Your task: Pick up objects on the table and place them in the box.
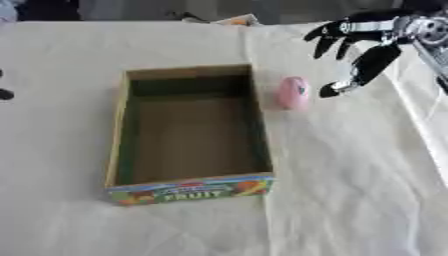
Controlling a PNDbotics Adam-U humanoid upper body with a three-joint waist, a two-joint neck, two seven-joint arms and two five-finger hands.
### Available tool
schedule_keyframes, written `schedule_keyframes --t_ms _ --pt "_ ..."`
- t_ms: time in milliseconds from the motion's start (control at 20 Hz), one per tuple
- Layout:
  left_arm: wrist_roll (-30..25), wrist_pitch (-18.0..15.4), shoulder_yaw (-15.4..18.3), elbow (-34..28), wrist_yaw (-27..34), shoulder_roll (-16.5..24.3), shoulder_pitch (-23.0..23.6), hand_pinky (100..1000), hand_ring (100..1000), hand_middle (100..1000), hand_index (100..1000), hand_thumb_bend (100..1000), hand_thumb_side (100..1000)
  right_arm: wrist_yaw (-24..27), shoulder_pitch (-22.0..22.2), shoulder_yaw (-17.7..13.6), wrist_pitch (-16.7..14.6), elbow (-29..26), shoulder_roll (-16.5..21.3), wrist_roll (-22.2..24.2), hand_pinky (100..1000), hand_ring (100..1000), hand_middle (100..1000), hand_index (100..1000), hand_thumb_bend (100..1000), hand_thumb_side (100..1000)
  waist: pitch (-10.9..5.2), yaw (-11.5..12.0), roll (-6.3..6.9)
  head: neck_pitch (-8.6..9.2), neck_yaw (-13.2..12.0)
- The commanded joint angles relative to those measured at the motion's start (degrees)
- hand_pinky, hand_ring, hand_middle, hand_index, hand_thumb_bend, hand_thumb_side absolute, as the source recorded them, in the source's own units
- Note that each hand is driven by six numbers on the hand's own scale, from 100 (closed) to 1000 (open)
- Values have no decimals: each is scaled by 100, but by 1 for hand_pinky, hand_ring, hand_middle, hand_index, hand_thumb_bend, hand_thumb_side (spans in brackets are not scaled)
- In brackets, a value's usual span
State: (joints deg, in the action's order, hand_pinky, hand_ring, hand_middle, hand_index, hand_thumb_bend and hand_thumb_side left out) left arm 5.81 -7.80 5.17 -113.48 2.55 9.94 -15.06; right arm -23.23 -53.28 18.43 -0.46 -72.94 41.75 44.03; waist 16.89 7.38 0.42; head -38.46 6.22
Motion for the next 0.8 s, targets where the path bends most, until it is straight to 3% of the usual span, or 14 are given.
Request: schedule_keyframes --t_ms 50,300,800 --pt "-31 -9 -16 -112 26 24 -26 525 642 580 600 100 937 -249 -157 -69 -18 165 -15 1 725 871 773 1000 568 330 -75 30 5 81 40" --pt "-48 -9 -25 -112 27 16 -40 526 643 580 599 100 939 -614 -209 -103 -131 417 -166 -15 726 871 773 996 604 331 -7 99 -4 123 98" --pt "-81 -22 -42 -112 27 -13 -94 527 646 581 597 100 937 -1188 -210 -192 -296 860 -379 -319 717 854 718 956 557 352 127 232 -1 152 197"
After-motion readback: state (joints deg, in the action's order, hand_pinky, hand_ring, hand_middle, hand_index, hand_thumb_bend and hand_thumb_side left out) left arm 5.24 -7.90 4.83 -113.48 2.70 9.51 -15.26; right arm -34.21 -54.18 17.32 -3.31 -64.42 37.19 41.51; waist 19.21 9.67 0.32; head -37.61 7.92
